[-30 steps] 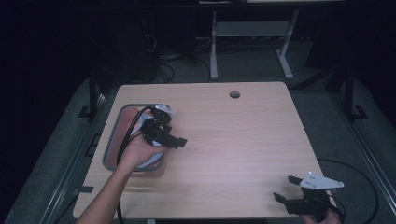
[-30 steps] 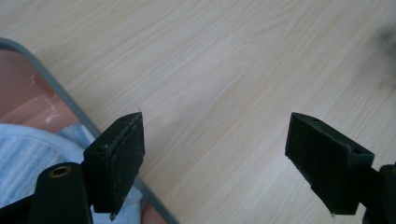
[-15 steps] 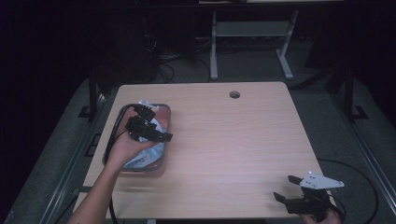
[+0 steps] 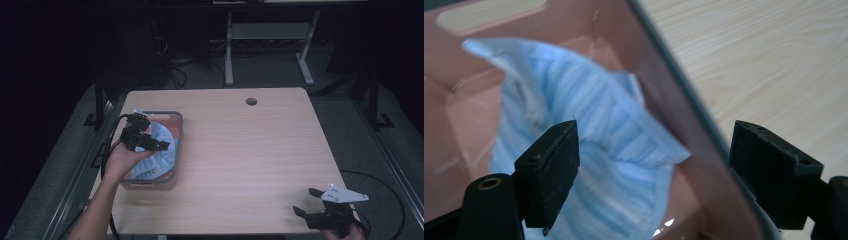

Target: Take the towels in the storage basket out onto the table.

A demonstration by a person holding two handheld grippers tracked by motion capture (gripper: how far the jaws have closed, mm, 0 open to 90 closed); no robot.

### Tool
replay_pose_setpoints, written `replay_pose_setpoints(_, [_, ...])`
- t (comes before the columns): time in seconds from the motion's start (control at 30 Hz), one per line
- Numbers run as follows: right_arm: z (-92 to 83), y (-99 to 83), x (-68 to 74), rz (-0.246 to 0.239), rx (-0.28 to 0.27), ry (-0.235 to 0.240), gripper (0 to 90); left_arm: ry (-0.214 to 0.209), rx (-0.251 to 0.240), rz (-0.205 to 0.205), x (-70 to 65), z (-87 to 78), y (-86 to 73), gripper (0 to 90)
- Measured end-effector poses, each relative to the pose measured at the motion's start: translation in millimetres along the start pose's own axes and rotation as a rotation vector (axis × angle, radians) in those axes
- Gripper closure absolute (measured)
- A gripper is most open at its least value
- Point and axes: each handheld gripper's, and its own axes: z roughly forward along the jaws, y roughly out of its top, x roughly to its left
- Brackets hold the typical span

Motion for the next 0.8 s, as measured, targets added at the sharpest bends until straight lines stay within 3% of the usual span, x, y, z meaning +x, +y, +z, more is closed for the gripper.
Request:
replay_pose_setpoints(0.13, [-0.4, 0.0, 0.0, 0.000, 0.001, 0.000, 14.9, 0.015, 0.016, -0.032, 6.6, 5.3, -3.4, 20.4])
replay_pose_setpoints(0.17, [-0.7, 0.0, -0.5, 0.002, 0.000, 0.000, 14.9, 0.005, 0.023, -0.055, 9.6, 8.7, -4.7, 20.4])
replay_pose_setpoints(0.6, [-0.7, 0.3, 0.0, -0.002, 0.000, 0.005, 14.9, 0.075, 0.100, -0.123, 17.9, 32.5, -7.1, 20.2])
replay_pose_setpoints(0.8, [-0.4, 0.4, 0.4, -0.004, -0.001, 0.006, 14.9, 0.094, 0.194, -0.128, 22.4, 51.2, -6.9, 23.1])
